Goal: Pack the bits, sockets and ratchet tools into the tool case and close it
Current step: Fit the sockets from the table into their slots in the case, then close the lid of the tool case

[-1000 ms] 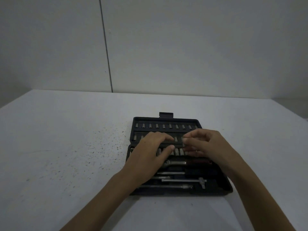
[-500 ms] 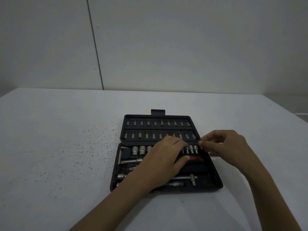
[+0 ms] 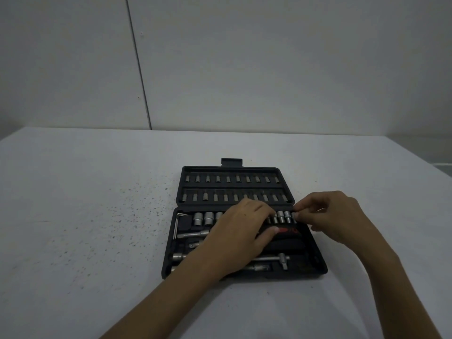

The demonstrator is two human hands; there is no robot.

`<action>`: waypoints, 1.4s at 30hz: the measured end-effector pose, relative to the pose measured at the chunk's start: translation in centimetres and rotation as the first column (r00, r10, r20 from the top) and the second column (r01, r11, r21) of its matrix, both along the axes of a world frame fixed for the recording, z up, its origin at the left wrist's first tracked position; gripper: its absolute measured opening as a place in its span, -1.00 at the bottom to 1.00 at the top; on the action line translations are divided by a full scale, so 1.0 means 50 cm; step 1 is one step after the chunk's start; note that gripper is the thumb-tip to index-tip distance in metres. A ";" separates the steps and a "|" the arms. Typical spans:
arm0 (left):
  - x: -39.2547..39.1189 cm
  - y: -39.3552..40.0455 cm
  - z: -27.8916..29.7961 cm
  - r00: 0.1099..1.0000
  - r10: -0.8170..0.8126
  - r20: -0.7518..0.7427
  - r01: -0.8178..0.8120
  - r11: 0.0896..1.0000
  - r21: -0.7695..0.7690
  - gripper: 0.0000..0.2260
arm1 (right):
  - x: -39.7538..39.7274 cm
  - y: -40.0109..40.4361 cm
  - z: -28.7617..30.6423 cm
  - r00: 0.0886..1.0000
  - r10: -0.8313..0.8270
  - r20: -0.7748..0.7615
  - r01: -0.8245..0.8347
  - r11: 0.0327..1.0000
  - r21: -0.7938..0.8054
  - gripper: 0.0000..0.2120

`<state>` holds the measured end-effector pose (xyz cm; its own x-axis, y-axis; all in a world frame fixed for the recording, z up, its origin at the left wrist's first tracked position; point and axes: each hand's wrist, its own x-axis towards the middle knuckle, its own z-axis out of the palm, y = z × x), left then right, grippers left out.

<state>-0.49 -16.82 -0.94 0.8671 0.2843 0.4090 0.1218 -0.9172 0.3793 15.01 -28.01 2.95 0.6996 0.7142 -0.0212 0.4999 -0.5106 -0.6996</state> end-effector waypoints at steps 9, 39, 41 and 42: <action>-0.023 0.044 0.020 0.991 0.116 0.072 -0.110 0.990 -0.084 -0.73 | 0.011 0.013 -0.012 0.998 -0.035 -0.052 0.040 0.993 0.109 -0.98; -0.061 0.275 -0.026 0.780 0.626 -0.002 -0.600 0.746 -0.287 -0.79 | 0.049 0.158 -0.072 0.986 -0.167 0.021 0.159 0.967 0.197 -0.75; -0.055 0.285 -0.028 0.780 0.626 -0.004 -0.603 0.750 -0.273 -0.78 | 0.056 0.166 -0.073 0.986 -0.166 0.015 0.160 0.967 0.200 -0.77; -0.051 0.289 -0.029 0.781 0.624 0.001 -0.601 0.753 -0.269 -0.77 | 0.060 0.171 -0.074 0.986 -0.166 0.006 0.161 0.966 0.203 -0.77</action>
<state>-3.05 -2.34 -2.40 0.4377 0.8410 0.3180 0.5825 -0.5347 0.6122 18.00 -19.48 -0.77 0.8057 0.5781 0.1287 0.4387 -0.4365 -0.7855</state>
